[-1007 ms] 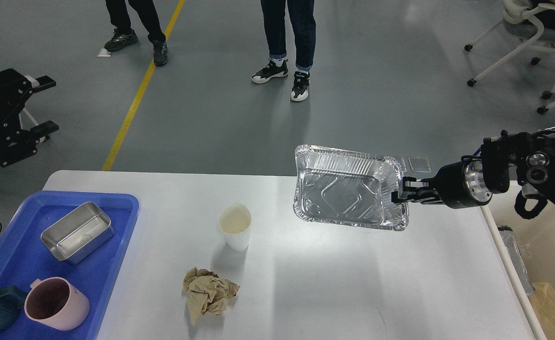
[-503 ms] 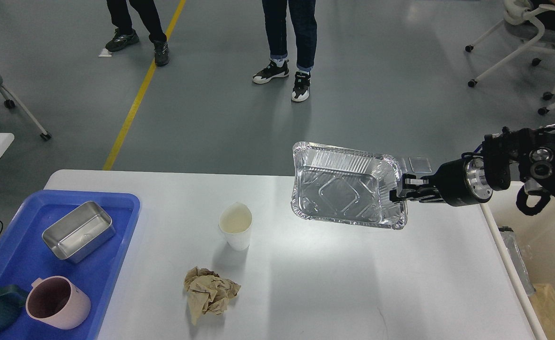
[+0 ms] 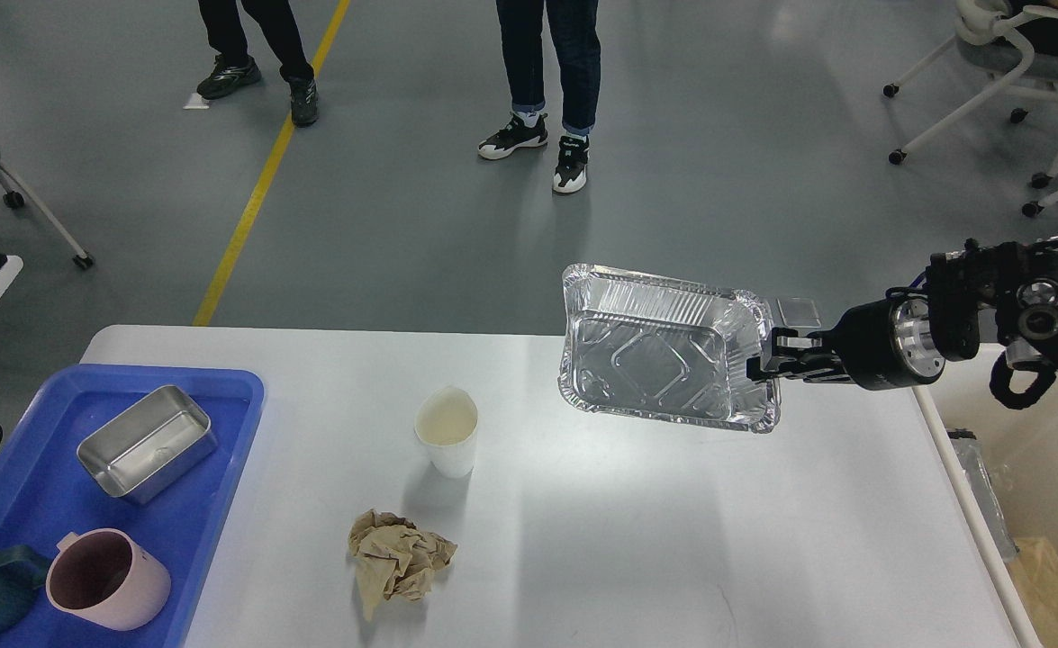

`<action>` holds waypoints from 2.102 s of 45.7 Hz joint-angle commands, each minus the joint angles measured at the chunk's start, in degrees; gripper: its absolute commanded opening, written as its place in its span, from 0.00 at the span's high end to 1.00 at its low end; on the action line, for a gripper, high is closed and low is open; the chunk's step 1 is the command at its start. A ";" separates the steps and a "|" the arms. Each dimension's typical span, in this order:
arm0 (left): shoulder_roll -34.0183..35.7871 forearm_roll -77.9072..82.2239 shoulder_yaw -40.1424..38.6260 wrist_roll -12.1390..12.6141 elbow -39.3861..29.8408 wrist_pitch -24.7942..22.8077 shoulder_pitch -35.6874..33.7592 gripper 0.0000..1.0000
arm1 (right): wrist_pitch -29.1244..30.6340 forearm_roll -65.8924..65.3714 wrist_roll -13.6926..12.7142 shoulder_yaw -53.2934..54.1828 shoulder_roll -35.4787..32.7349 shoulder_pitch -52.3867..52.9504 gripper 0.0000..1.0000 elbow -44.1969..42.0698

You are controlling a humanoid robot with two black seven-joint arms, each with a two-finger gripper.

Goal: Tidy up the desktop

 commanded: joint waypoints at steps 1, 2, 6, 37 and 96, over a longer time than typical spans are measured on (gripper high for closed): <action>10.26 -0.39 7.66 -0.11 -0.83 -1.40 -0.07 0.03 | 0.03 0.03 0.00 0.68 -0.82 0.03 1.00 0.05; 12.02 -0.48 8.10 -0.12 -1.10 -2.11 -0.07 0.03 | 0.03 0.03 0.00 0.77 -0.91 0.03 1.00 0.05; 18.27 -0.57 8.46 -0.12 -2.07 -7.02 -0.16 0.03 | 0.11 0.03 0.00 1.21 -1.08 -0.06 1.00 0.05; 36.92 -12.52 7.49 0.85 -2.77 -17.84 -5.61 0.03 | 0.38 0.38 0.17 2.79 -3.28 -0.68 1.00 -0.12; -0.34 6.64 35.08 19.39 13.92 -25.75 -43.74 0.02 | 0.29 0.29 0.17 2.79 -2.67 -2.35 1.00 -0.03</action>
